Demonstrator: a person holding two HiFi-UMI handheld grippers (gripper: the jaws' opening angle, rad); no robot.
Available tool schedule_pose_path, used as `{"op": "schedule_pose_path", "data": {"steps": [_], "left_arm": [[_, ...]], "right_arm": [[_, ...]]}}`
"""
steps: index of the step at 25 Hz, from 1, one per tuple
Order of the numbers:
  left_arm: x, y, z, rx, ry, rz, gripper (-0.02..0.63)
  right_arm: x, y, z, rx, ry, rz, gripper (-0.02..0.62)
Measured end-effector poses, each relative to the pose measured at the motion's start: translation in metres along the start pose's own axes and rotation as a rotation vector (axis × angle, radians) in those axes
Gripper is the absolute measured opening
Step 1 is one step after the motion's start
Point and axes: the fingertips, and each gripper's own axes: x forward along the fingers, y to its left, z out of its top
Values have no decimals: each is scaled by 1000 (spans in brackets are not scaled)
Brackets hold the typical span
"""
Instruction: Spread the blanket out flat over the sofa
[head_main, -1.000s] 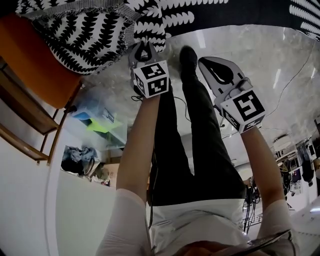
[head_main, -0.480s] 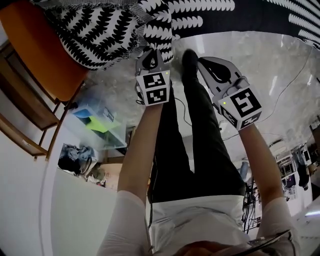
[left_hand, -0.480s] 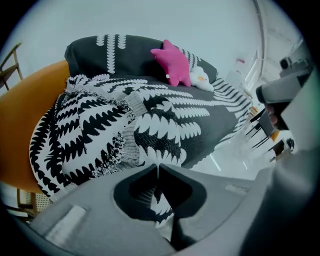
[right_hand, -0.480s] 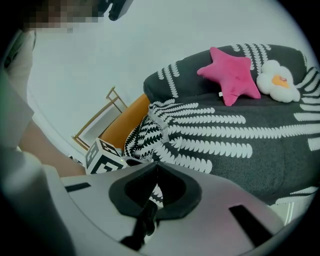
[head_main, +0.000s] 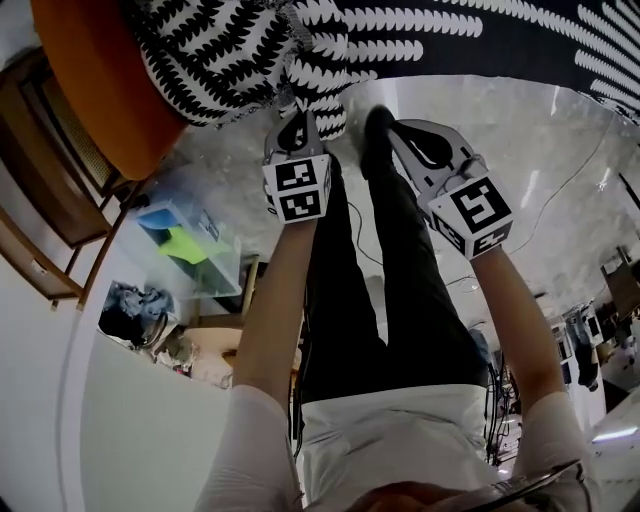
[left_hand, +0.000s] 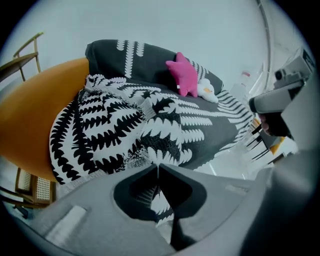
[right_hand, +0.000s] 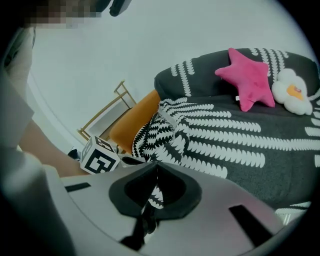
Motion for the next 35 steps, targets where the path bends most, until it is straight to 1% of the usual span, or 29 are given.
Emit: {"op": "schedule_pose_path", "data": {"steps": [3,7,11,18,21,25,30,35], "left_arm": [[-6,21,-12,-45,-16,14,25],[-21,43,-18,-85,-32,31,25],[-40,73,-34,-138,-48,51,25],[-66,101,-45,-207,-67,96,25],[-77,112,-48,-236,-69,120,25],[-86,145,-76,-287,-61,155,25],[-105,170,-101,-318,-65,178,25],[-111,194,-126,-425,-58,224,25]], "right_arm": [[16,12,-2,-18,11,14,5],[28,27,6,-41,21,31,5],[46,53,11,-77,32,54,5],[51,72,18,-120,56,81,5],[49,75,23,-131,64,87,5],[68,87,16,-136,81,99,5],[81,111,9,-147,97,110,5],[97,117,5,-160,124,132,5]]}}
